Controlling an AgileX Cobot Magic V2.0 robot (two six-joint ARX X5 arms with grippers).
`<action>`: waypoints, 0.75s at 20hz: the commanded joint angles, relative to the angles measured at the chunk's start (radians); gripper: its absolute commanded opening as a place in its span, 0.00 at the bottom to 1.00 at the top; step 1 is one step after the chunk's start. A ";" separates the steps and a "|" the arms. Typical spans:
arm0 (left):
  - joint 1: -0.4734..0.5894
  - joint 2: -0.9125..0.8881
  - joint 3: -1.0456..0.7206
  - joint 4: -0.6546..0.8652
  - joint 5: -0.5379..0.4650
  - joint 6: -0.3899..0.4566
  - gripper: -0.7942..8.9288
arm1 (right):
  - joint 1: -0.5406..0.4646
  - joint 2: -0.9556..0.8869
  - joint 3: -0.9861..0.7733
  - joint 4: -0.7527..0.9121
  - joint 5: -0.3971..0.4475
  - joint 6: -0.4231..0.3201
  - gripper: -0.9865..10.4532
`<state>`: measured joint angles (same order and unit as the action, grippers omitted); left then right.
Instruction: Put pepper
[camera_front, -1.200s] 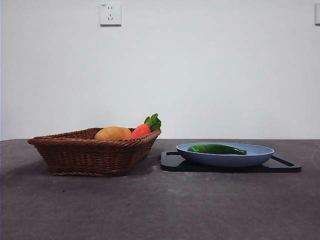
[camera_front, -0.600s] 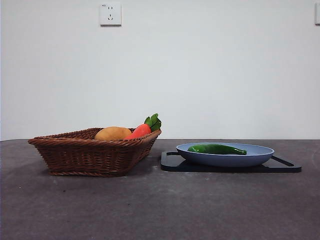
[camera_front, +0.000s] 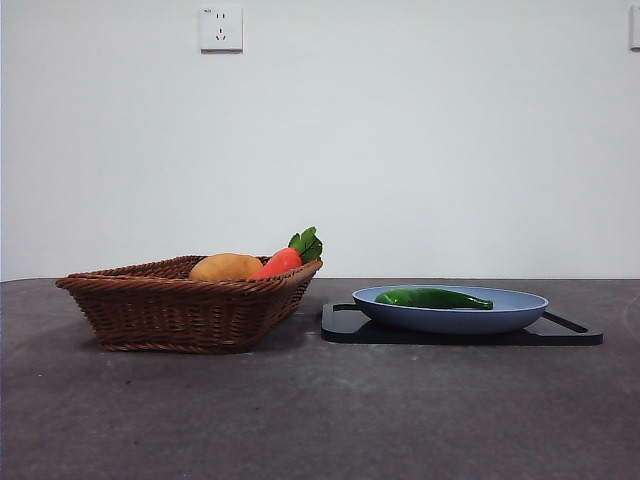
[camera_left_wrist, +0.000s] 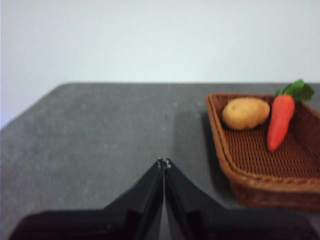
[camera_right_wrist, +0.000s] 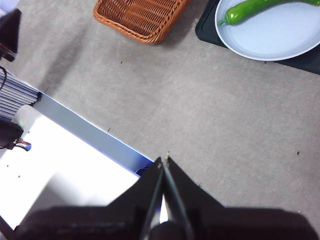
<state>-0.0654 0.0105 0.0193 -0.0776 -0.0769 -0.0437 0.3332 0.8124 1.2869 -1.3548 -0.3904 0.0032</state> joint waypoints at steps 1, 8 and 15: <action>0.003 -0.006 -0.008 -0.027 0.001 -0.018 0.09 | 0.003 0.005 0.018 -0.015 0.000 0.003 0.10; 0.002 -0.009 -0.012 -0.091 0.052 -0.094 0.09 | 0.003 0.005 0.018 -0.015 0.000 0.003 0.10; 0.002 -0.009 -0.012 -0.073 0.052 -0.094 0.09 | 0.003 0.005 0.018 -0.015 0.000 0.003 0.10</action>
<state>-0.0654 0.0051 0.0177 -0.1616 -0.0303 -0.1322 0.3332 0.8120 1.2869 -1.3548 -0.3904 0.0036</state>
